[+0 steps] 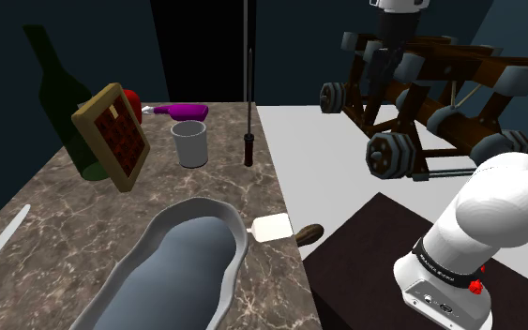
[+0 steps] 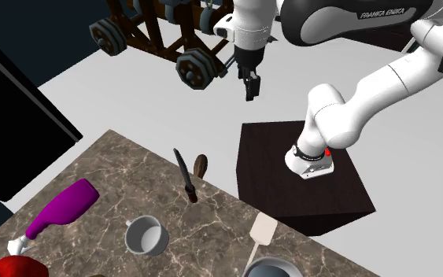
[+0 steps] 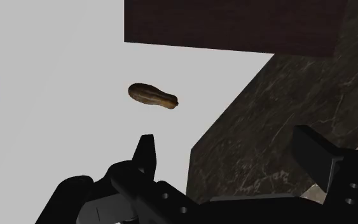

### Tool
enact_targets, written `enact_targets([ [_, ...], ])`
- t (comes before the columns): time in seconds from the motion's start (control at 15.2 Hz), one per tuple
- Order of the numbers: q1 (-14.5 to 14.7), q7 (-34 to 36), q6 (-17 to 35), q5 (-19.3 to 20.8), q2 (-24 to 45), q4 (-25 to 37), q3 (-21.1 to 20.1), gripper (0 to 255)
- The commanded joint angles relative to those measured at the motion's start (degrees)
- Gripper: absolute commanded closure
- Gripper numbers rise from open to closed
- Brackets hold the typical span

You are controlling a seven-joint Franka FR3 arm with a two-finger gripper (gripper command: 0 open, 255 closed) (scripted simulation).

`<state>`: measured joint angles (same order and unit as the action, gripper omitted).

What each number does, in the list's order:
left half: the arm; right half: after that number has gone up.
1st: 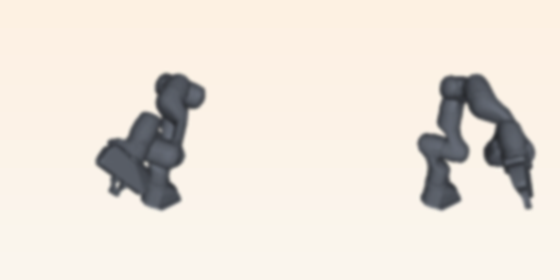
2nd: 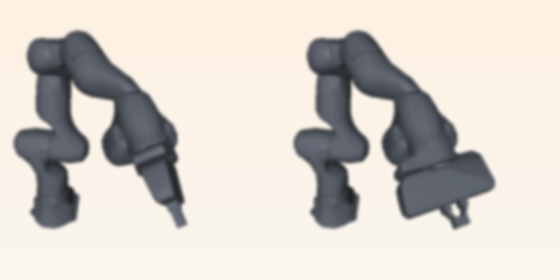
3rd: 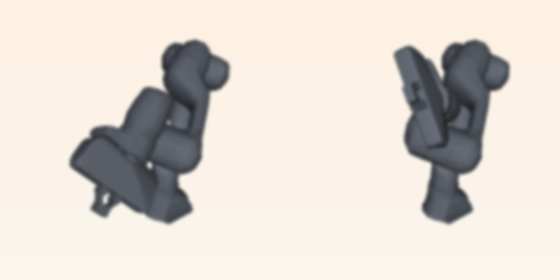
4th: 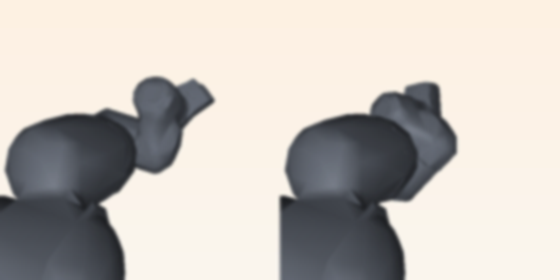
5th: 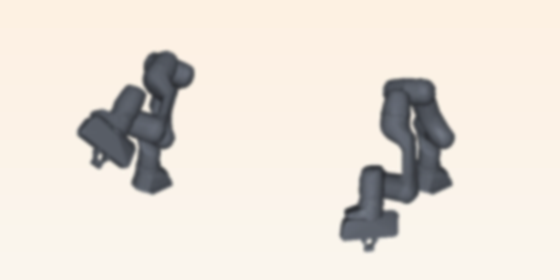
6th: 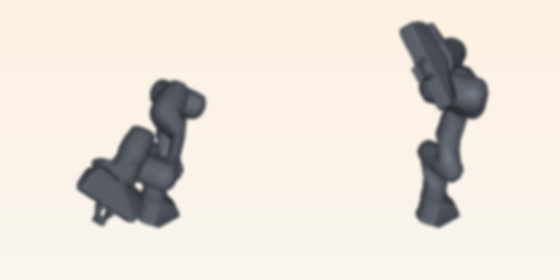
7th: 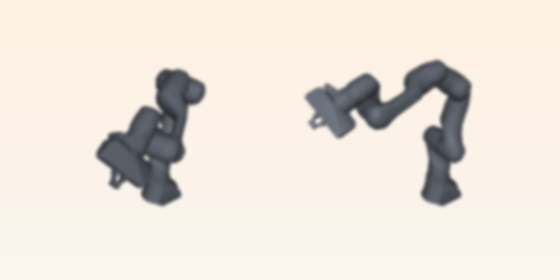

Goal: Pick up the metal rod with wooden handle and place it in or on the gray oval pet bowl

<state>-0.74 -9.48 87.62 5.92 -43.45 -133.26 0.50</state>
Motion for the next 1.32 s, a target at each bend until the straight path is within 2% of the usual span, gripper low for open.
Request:
enact_targets([
  [0.0,0.0,0.0,0.0,0.0,0.0,0.0,0.0,0],
  [0.66,4.39,9.94,21.27,-8.28,2.07,-8.72,-7.53,0],
  [1.25,6.84,18.68,41.82,-12.04,10.98,-9.9,-15.91,0],
])
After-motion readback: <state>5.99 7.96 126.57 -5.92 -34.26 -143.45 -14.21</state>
